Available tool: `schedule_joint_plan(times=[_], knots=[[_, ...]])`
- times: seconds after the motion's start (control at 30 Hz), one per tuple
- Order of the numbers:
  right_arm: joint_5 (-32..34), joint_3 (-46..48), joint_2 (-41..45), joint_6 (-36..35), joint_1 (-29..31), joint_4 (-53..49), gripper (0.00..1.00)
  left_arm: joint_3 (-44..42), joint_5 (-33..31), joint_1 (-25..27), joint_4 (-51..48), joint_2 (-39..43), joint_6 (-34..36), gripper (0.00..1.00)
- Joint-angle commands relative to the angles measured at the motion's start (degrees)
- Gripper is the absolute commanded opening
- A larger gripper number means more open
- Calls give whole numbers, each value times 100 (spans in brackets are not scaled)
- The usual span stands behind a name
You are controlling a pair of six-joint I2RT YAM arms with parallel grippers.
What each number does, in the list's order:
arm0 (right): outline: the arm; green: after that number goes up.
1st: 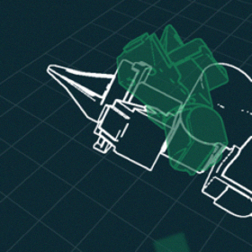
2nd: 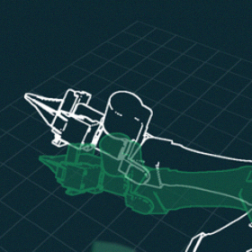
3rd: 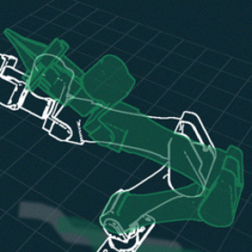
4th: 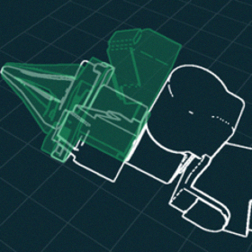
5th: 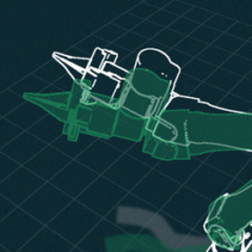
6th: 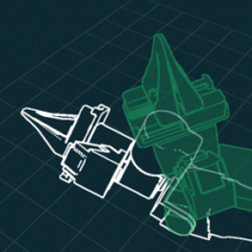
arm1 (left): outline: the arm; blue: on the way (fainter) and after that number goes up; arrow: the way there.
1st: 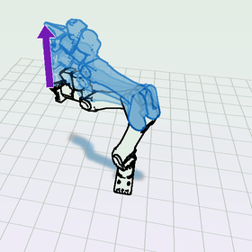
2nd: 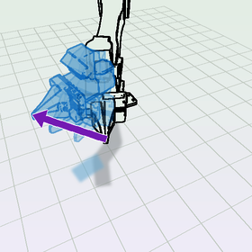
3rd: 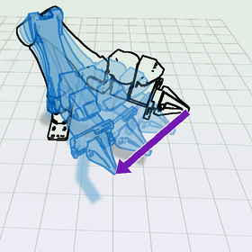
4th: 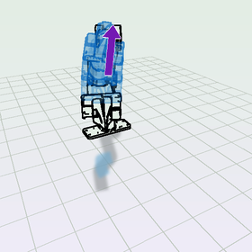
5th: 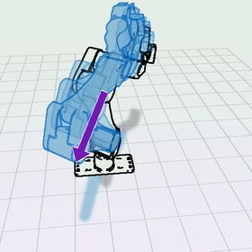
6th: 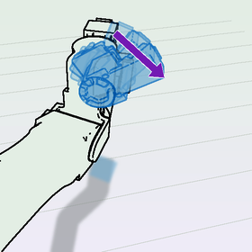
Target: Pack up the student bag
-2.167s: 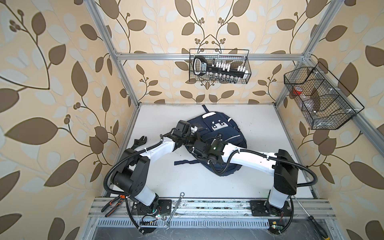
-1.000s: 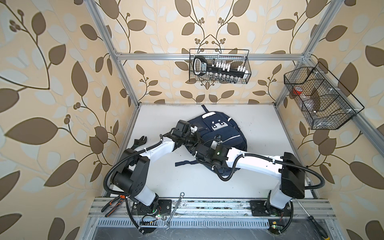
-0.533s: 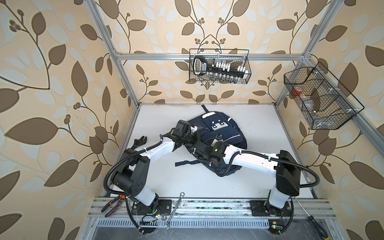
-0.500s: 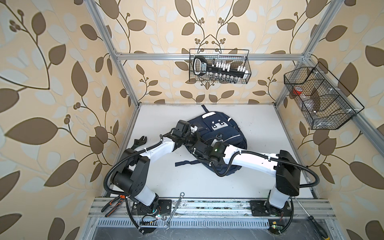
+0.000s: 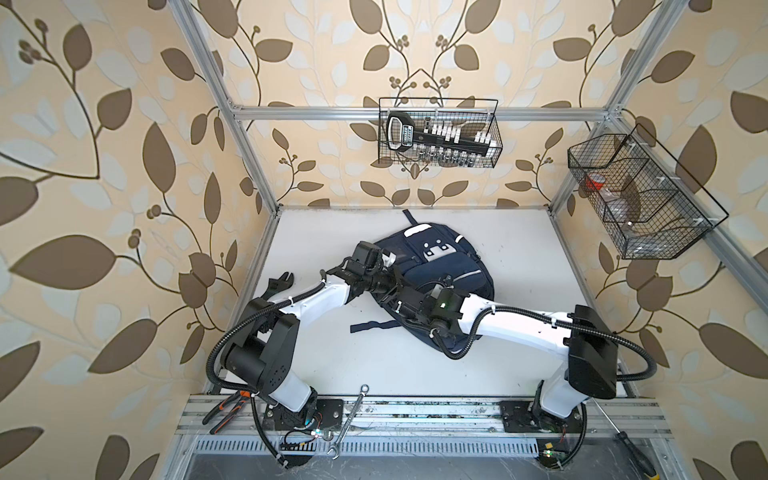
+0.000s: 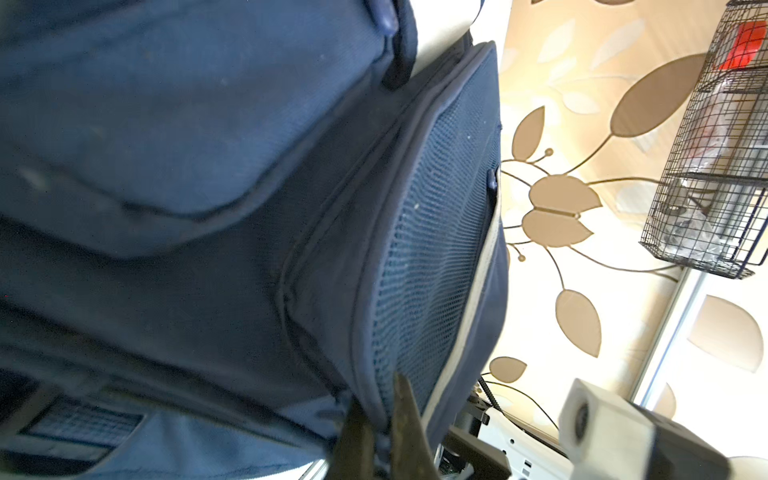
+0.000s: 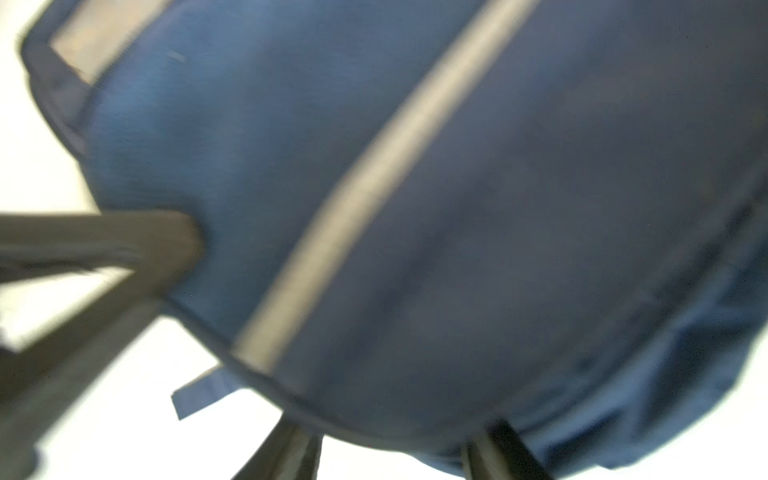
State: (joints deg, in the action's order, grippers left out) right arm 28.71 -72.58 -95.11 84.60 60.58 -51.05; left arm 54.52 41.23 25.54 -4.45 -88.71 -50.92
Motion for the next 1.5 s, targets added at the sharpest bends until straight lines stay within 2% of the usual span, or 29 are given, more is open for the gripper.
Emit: schedule_joint_plan(times=[0.0,0.03,0.1,0.17,0.27,0.37,0.67,0.8,1.33,1.47], knots=[[153,267,208,106,-78,-739,46,173,210,4,-2,479,355,0],[179,294,293,111,-47,-682,47,181,210,4,-3,475,363,0],[385,430,574,14,200,-181,57,175,218,4,-3,470,361,0],[529,618,820,-472,417,701,61,164,218,4,21,455,359,0],[674,752,915,-583,486,1187,55,154,296,4,92,424,319,0],[647,754,866,-670,497,1494,42,130,281,4,110,443,313,0],[606,-106,-74,-372,714,691,38,137,363,4,181,436,266,0],[816,-219,-375,-71,669,581,43,120,357,3,181,450,266,0],[970,-292,-711,70,303,770,39,90,420,3,251,477,233,0],[995,-272,-719,124,262,761,33,85,421,4,260,486,231,0]])
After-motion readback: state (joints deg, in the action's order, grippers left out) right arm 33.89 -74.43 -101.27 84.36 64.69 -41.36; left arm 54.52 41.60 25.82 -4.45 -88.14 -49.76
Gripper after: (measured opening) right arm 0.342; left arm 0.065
